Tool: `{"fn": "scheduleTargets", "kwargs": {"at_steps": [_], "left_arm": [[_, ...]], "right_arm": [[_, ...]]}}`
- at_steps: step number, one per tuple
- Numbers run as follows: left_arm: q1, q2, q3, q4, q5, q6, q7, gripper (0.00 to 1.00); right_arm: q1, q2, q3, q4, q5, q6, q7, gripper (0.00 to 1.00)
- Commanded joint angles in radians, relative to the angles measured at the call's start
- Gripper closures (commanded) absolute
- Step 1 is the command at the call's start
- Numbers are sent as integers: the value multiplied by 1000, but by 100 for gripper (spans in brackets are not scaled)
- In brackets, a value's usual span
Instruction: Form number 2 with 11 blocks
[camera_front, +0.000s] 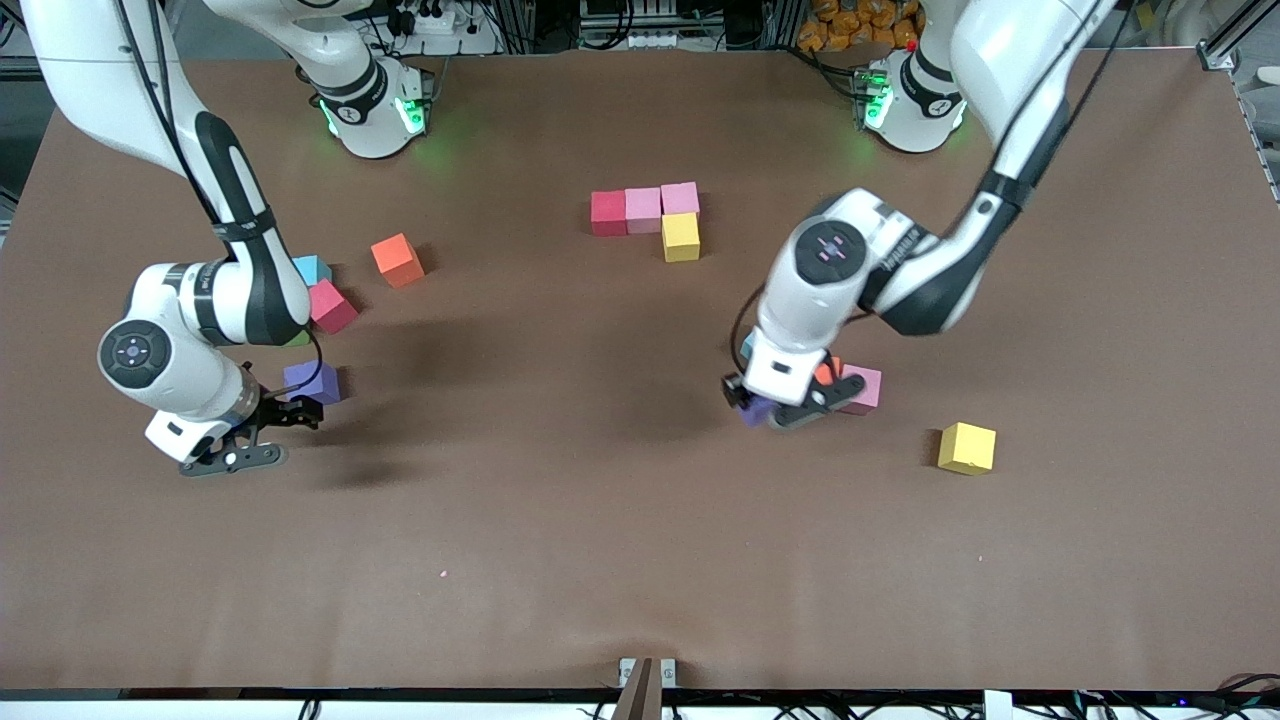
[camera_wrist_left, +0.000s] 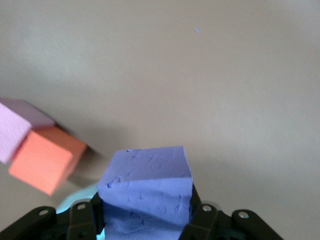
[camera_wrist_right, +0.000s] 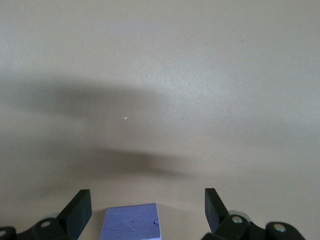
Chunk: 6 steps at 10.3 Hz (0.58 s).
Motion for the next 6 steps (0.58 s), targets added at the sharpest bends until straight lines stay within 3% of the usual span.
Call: {"fn": "scheduleTargets", "kwargs": {"at_steps": [1, 6], "left_arm": [[-22, -1, -68, -26, 11, -18, -22, 87], [-96, 37, -104, -121, 17, -17, -19, 85]], "right_arm": [[-6, -77, 21, -119, -19, 38, -43, 0], [2, -142, 23, -301, -19, 179, -151, 0]]}}
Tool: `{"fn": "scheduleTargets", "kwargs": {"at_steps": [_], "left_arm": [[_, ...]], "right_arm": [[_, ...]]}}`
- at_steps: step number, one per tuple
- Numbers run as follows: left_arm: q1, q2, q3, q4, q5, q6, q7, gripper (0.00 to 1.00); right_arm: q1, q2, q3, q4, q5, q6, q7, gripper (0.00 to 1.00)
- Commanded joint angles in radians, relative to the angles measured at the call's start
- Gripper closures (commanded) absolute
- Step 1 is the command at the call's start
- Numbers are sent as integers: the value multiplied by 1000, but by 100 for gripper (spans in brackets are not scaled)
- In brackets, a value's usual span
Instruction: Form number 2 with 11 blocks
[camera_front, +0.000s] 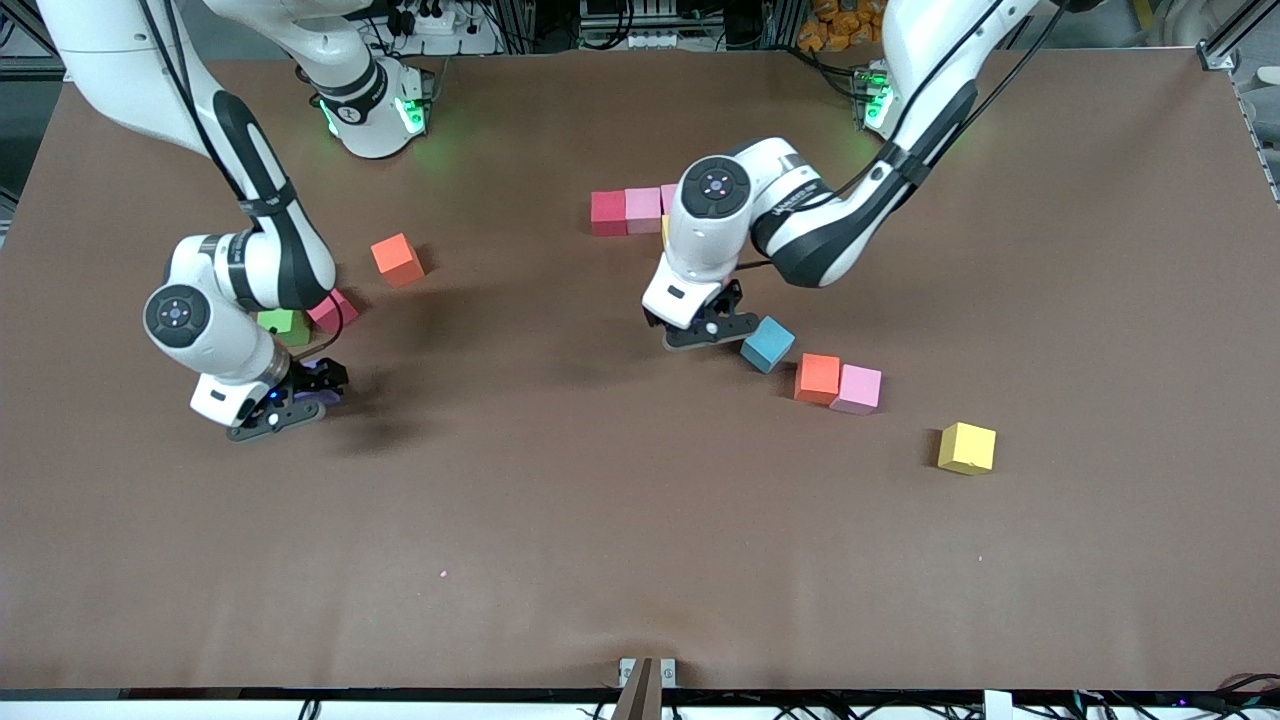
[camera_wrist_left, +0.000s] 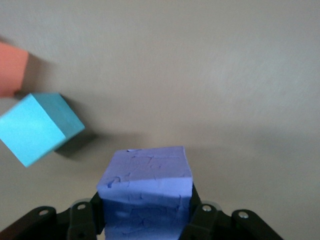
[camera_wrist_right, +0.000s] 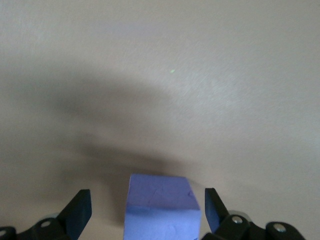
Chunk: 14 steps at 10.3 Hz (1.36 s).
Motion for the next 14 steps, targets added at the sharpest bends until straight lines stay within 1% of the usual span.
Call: {"fn": "scheduleTargets", "kwargs": {"at_steps": [1, 3, 5, 8, 9, 13, 14], "left_arm": [[-5, 0, -26, -68, 18, 3, -10, 85], [7, 0, -52, -134, 20, 43, -2, 85], [20, -1, -57, -217, 40, 156, 8, 85], [32, 8, -75, -249, 52, 166, 10, 85], [39, 11, -84, -251, 70, 166, 10, 85], [41, 23, -87, -268, 72, 167, 2, 86], [44, 23, -101, -274, 72, 170, -1, 86]], "right_arm": [[-12, -48, 2, -68, -17, 33, -57, 0], [-24, -46, 2, -68, -17, 33, -73, 0], [-31, -49, 2, -67, -17, 33, -74, 0], [-39, -55, 2, -67, -17, 32, -74, 0], [-44, -57, 2, -68, -17, 32, -76, 0], [-62, -54, 4, -91, -6, 32, -73, 0], [-67, -48, 4, -91, -5, 32, -68, 0]]}}
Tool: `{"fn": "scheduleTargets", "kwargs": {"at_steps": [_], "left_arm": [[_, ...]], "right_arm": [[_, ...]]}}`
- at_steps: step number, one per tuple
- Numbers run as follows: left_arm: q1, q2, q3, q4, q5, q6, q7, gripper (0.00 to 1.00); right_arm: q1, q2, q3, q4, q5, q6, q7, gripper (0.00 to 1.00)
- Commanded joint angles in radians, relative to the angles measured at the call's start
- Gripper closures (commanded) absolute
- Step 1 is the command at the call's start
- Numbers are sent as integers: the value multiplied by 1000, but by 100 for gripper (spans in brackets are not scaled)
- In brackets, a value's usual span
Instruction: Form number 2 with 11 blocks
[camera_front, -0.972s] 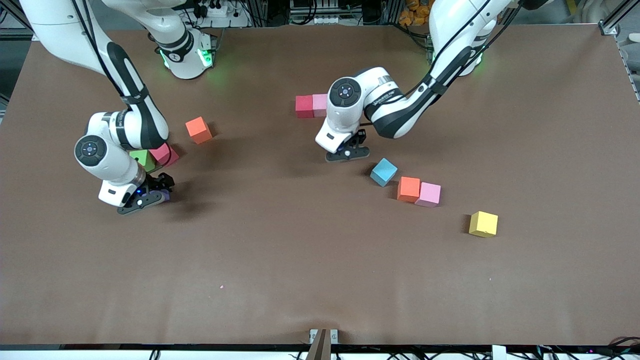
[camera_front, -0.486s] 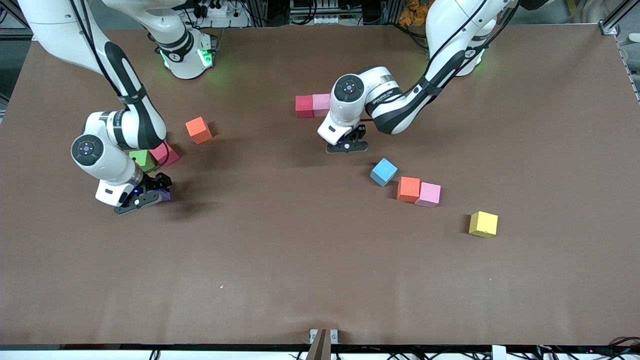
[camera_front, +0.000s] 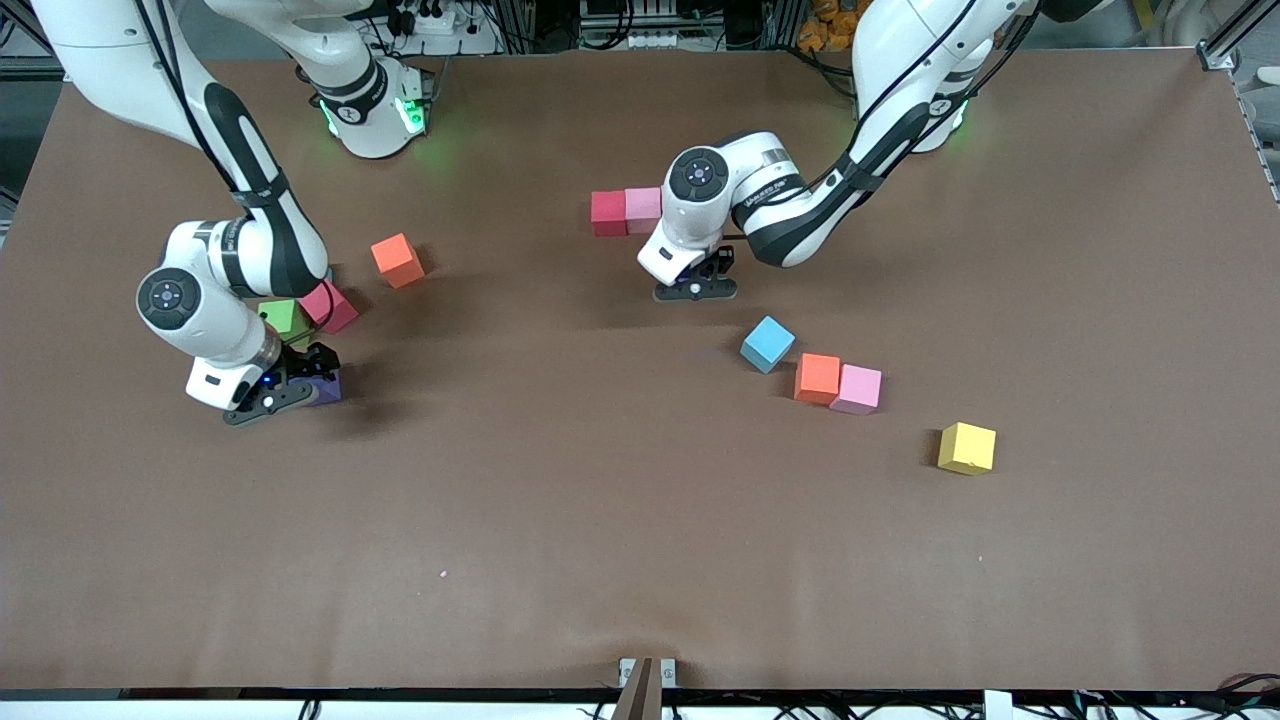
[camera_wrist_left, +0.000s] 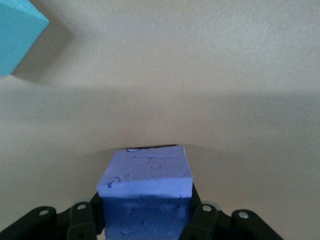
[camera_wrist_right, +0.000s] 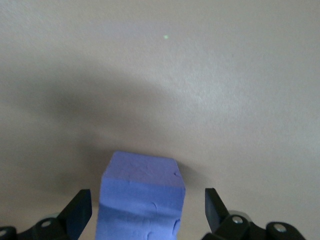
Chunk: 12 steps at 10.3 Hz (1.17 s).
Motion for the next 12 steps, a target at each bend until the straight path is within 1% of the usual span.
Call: {"fn": "scheduleTargets", "kwargs": {"at_steps": [1, 2, 5, 10, 11, 12], "left_arm": [[28, 2, -38, -19, 32, 30, -19, 87], [27, 2, -39, -21, 32, 37, -22, 87], [27, 1, -39, -53, 32, 76, -22, 87], [27, 2, -41, -73, 33, 93, -22, 86], [27, 2, -45, -76, 33, 92, -23, 84], [28, 10, -45, -76, 33, 92, -22, 73]], "right_arm": [[-30, -24, 16, -33, 6, -5, 3, 0], [-29, -23, 16, -33, 37, -8, 3, 0], [-24, -24, 18, -30, 77, -11, 6, 0], [-26, -18, 18, -25, 107, -11, 4, 0], [-24, -18, 18, -24, 111, -11, 4, 0], [-24, -18, 18, -24, 111, -11, 4, 0]]}}
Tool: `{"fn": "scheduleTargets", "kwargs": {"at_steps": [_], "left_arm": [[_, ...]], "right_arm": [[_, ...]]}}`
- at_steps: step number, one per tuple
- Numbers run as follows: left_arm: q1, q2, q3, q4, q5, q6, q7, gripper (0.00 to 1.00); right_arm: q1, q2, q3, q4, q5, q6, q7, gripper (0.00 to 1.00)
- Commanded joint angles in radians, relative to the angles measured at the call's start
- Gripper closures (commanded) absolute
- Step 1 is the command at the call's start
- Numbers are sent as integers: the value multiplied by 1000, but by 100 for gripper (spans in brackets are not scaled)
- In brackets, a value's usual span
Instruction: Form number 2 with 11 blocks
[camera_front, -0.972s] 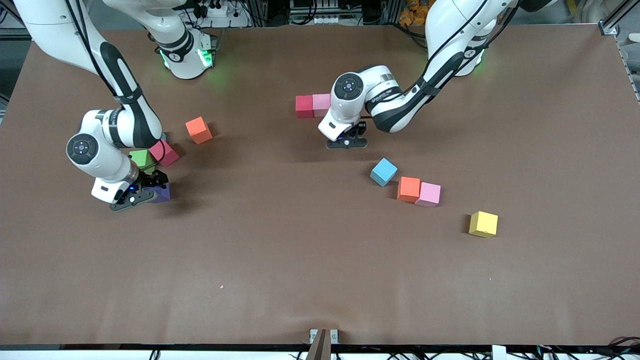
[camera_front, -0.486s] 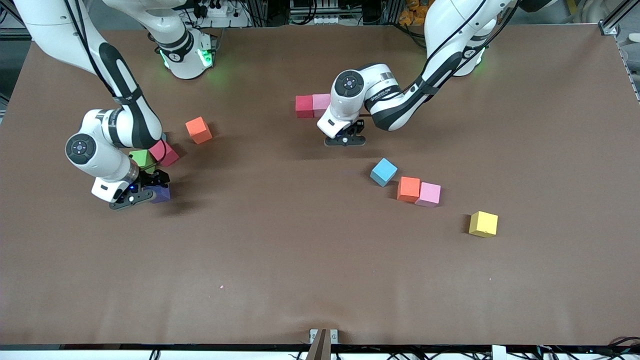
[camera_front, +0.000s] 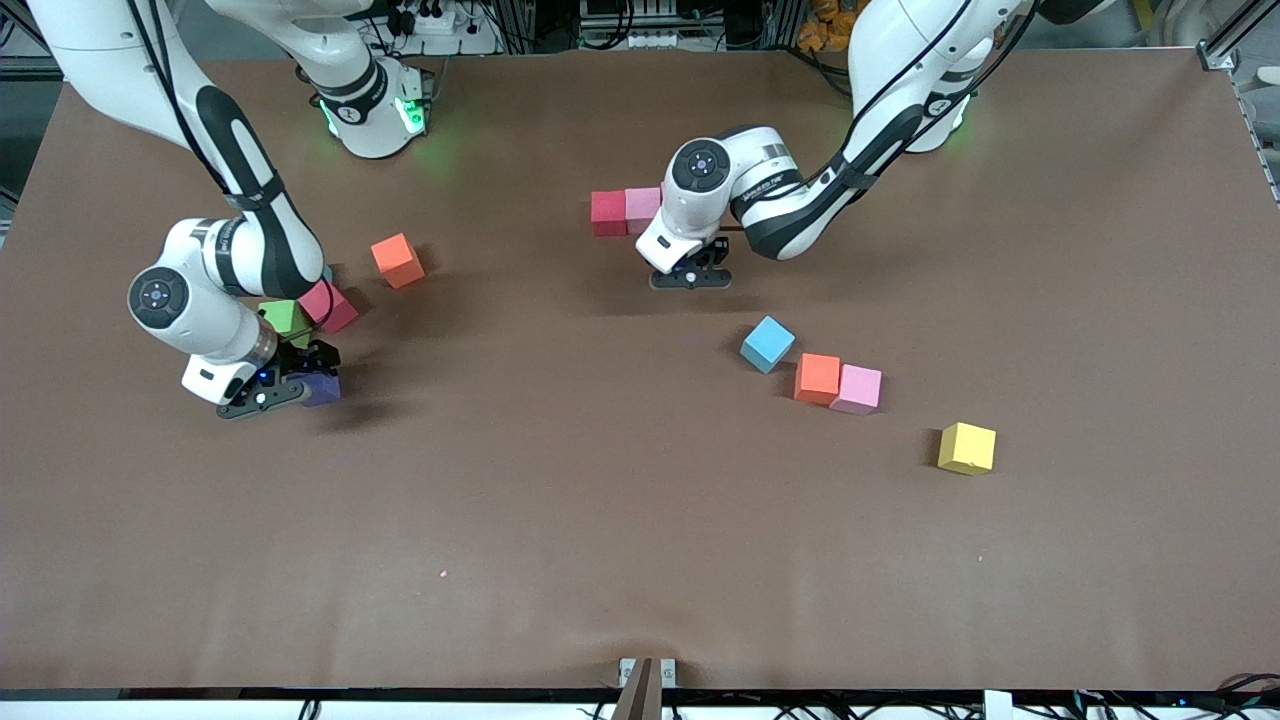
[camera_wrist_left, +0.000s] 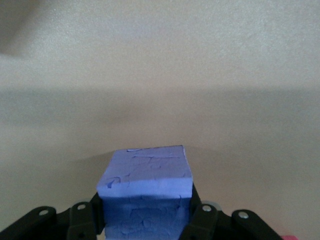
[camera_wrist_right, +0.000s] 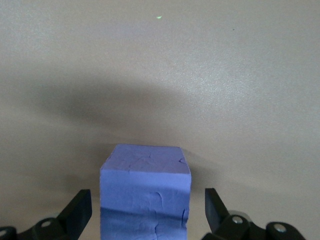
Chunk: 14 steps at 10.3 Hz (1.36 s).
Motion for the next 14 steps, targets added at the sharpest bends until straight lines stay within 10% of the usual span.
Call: {"fn": "scheduleTargets", "kwargs": {"at_steps": [1, 2, 3, 4, 14], "left_arm": [[18, 13, -21, -21, 34, 19, -22, 71], [20, 12, -21, -23, 41, 17, -22, 64], [20, 12, -21, -21, 42, 17, -37, 34], [20, 9, -26, -21, 50, 17, -84, 0], [204, -146, -83, 75, 104, -131, -126, 0]], "right_arm": [[-11, -18, 13, -7, 15, -8, 0, 15], [-11, -18, 16, -7, 15, -9, -3, 59], [-11, -20, 18, -7, 15, -17, -8, 87], [-4, -26, 19, -7, 15, -18, -9, 94], [111, -85, 50, 85, 12, -136, -575, 94]]}}
